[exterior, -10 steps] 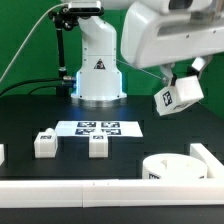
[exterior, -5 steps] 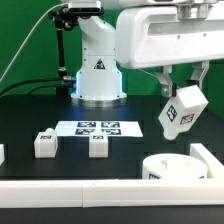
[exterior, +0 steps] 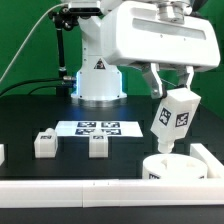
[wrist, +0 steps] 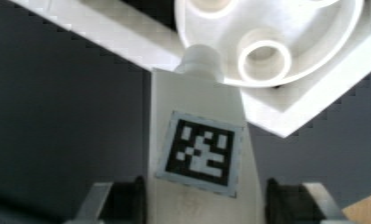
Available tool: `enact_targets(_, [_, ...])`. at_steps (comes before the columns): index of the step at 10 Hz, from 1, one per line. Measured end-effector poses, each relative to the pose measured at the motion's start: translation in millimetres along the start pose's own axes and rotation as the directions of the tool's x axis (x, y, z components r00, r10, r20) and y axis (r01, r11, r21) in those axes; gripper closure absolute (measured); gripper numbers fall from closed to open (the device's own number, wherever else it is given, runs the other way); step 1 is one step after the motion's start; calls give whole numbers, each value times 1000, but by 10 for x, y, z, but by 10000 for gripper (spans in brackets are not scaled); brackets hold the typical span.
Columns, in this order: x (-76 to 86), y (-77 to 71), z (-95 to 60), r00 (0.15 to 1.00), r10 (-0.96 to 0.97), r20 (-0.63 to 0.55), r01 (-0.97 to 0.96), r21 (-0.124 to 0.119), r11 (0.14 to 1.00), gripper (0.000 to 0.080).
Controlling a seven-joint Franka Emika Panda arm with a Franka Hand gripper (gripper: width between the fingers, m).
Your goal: Assemble stool
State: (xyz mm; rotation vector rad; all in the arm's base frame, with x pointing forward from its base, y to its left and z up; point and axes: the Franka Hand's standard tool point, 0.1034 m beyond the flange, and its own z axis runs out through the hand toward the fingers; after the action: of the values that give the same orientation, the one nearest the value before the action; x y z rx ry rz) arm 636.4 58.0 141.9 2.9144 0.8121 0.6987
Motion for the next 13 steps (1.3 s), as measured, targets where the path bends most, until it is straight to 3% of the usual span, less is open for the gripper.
enact_targets(1, [-21, -6, 18, 1000, 1, -3, -1, -2, 1000, 479])
enact_targets(3, [101, -239, 37, 998, -34, -55, 33, -14, 999, 479])
enact_targets(6, [99, -501, 182, 994, -64, -85, 63, -12, 998, 479])
enact_targets(13, [-94, -555, 399, 997, -60, -53, 60, 5, 998, 479])
